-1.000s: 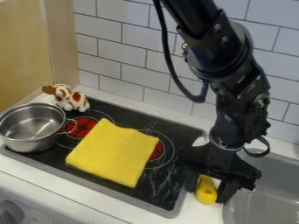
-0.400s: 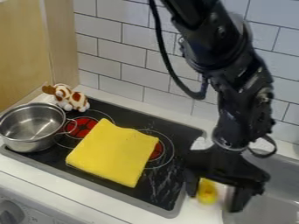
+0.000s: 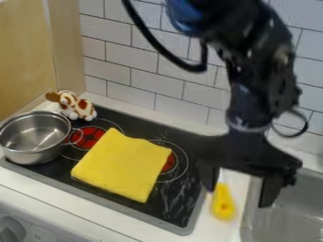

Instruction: Taking the knife at the right side of the burner

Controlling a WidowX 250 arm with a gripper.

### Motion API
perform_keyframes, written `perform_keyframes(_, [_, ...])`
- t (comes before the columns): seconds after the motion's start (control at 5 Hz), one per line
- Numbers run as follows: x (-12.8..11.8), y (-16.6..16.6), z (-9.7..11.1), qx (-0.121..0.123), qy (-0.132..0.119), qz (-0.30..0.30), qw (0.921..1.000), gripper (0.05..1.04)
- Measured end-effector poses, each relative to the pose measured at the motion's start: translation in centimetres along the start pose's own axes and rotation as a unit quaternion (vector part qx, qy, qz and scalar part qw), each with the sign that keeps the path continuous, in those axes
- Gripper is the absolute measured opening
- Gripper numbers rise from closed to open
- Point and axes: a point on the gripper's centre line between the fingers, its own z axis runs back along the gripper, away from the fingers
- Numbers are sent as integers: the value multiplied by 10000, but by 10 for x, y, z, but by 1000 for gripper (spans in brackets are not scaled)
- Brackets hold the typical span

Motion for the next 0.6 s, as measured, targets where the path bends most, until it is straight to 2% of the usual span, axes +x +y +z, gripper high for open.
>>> perform_keyframes(0.2, [0, 14, 20, -126, -197, 139, 9996, 998])
perform_keyframes(0.6, [0, 15, 20, -136, -200, 127, 9996, 998])
